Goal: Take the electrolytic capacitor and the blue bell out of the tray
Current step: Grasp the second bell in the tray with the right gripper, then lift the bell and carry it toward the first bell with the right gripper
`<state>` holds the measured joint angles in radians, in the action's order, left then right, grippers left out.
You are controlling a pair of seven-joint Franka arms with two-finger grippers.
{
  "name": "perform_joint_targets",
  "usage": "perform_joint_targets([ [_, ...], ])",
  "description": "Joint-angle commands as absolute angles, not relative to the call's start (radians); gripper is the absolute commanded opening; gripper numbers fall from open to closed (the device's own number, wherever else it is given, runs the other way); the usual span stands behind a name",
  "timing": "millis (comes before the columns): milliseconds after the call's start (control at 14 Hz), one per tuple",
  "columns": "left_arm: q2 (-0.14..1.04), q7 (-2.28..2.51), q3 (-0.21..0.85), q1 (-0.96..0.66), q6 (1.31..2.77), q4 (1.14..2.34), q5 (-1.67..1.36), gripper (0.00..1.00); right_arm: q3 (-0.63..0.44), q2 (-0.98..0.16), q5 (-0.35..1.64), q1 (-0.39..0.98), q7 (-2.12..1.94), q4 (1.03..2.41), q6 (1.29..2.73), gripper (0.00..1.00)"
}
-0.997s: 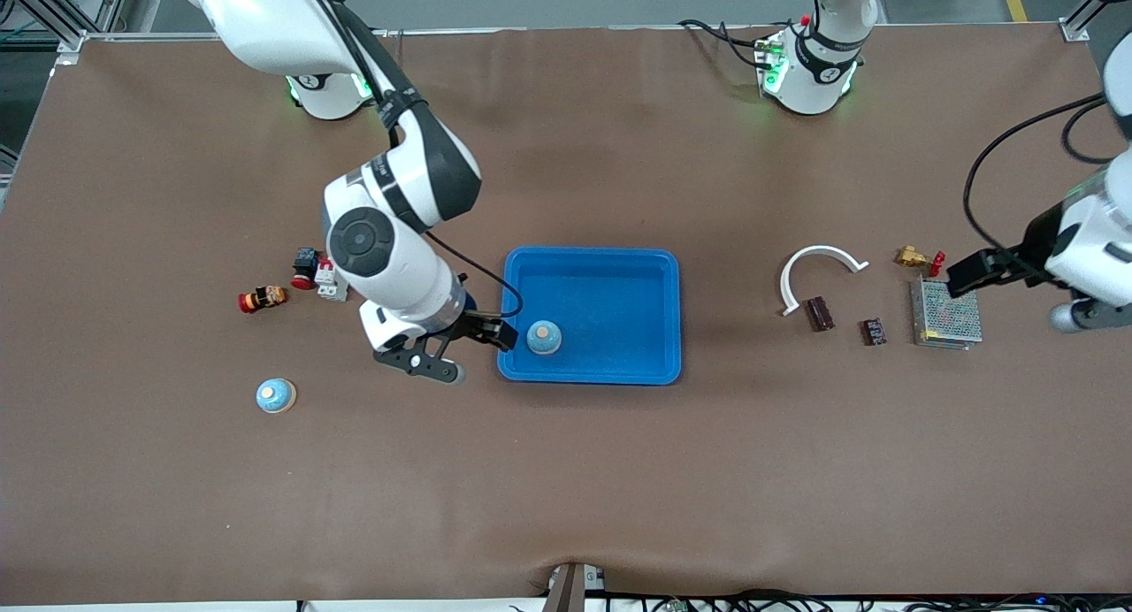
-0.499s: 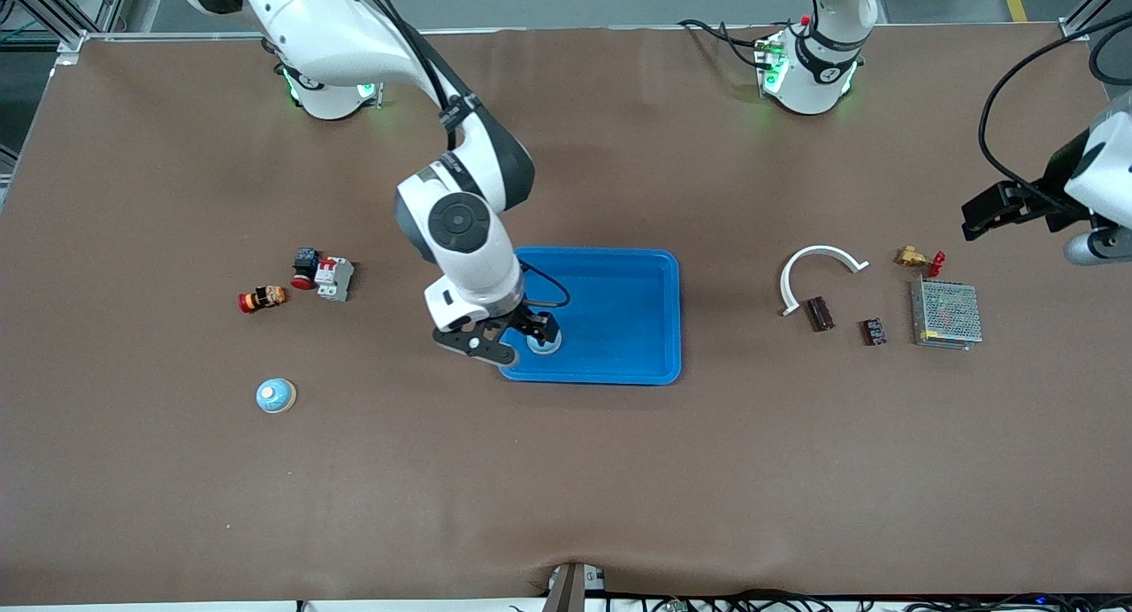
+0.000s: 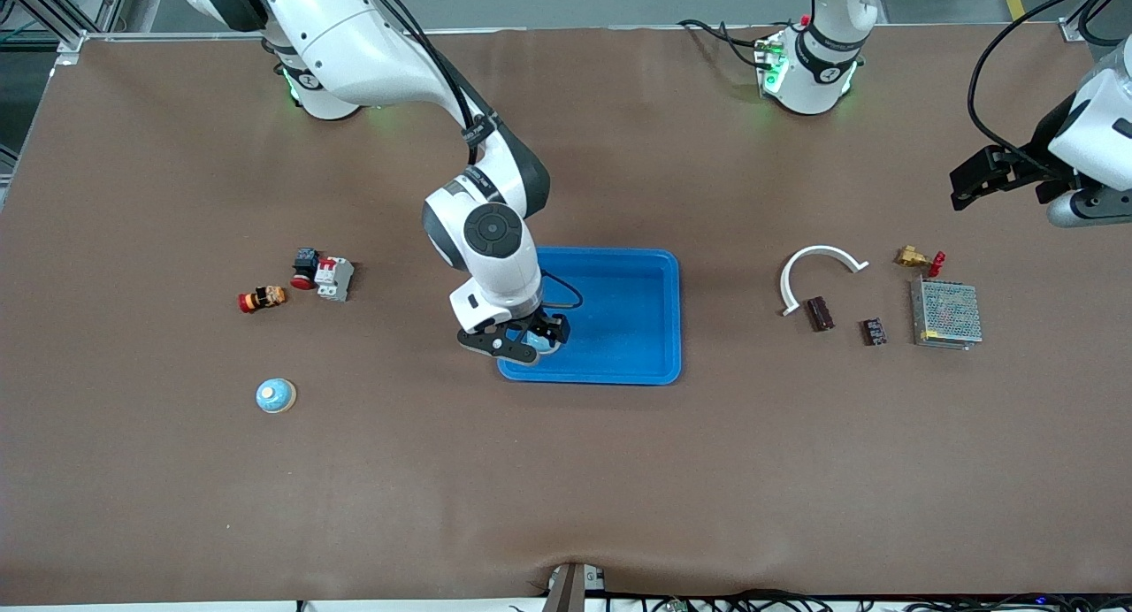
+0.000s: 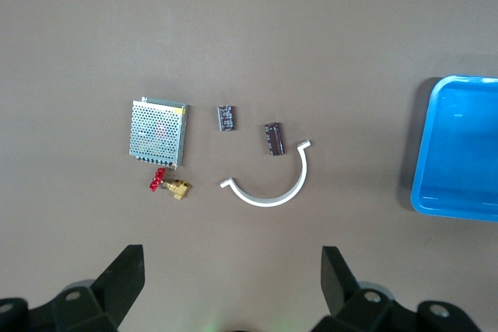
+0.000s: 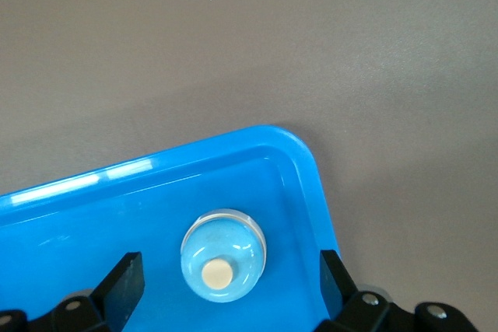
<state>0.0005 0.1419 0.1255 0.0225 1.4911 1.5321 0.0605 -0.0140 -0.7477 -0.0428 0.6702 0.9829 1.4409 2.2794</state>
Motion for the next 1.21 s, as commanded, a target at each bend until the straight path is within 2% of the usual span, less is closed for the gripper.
perform_joint_targets([
  [0,-0.026,0.121,0.110,0.023,1.497,1.565,0.025,1.00,-0.025,-0.767,-0.074,0.684,1.011,1.437,2.293,1.00],
  [356,-0.018,0.121,0.110,0.021,1.500,1.562,0.025,1.00,-0.025,-0.819,-0.074,0.696,1.046,1.433,2.378,1.00],
  [1140,-0.009,0.121,0.110,0.021,1.514,1.562,0.025,1.00,-0.025,-0.879,-0.075,0.715,1.051,1.407,2.411,1.00],
])
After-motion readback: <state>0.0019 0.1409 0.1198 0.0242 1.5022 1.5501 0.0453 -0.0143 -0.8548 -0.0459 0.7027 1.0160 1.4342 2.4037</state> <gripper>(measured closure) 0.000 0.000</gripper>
